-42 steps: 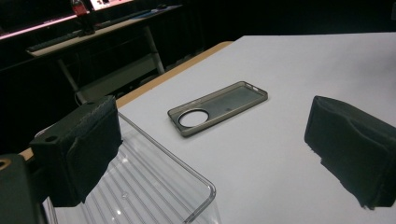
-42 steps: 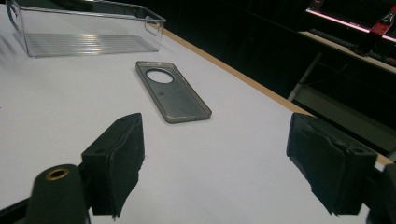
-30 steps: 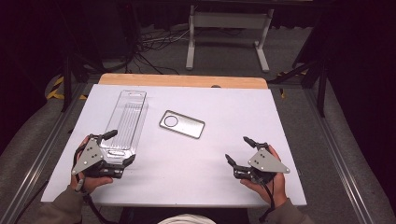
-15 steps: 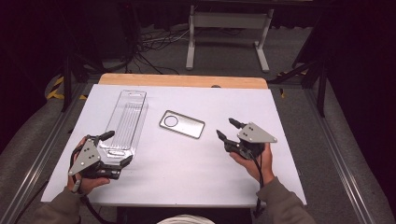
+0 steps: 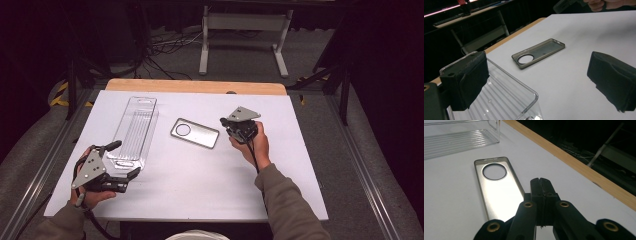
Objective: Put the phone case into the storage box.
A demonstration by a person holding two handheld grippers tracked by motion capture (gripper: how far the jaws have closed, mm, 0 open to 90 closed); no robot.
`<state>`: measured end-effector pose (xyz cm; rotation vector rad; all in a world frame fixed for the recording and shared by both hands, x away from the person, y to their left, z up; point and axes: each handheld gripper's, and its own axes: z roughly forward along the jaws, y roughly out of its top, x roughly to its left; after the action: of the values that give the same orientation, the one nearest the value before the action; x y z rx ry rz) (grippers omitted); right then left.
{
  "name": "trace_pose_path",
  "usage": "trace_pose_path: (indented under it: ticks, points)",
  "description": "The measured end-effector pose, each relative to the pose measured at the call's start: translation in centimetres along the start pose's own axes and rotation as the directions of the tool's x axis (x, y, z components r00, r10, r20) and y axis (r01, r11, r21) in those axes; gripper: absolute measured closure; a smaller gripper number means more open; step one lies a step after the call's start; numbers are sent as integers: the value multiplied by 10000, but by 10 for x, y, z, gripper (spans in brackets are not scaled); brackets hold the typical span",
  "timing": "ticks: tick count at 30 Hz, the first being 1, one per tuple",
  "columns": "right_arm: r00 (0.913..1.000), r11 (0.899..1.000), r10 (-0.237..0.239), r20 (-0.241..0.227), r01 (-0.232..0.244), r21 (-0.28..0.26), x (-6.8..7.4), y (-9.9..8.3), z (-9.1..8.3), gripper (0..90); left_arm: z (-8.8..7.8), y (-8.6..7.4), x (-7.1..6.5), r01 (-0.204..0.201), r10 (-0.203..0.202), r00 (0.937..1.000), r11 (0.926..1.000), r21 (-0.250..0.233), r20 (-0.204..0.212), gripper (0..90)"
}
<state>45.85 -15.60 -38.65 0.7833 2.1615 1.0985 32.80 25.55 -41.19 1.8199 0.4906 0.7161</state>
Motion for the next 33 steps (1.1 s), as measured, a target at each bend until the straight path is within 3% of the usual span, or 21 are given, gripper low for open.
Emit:
trace_pose_path:
  ticks: [7,14,20,33]
  points:
    - [9996,9961,269,37,-271,839,-5,1,40,900,-2,-1,3,-95,95,9999,10000,-10,-89,47]
    - [9991,9850,333,260,-373,1684,-3,-9,74,900,-6,-3,4,171,-171,9998,9998,-50,-141,49]
    - [9986,9777,399,349,-462,2046,-2,-18,86,900,-7,-4,6,219,-221,9996,9997,-99,-169,50]
    - [9980,9661,602,169,-625,2507,1,-24,93,900,-5,-5,6,189,-188,9998,9998,54,-85,52]
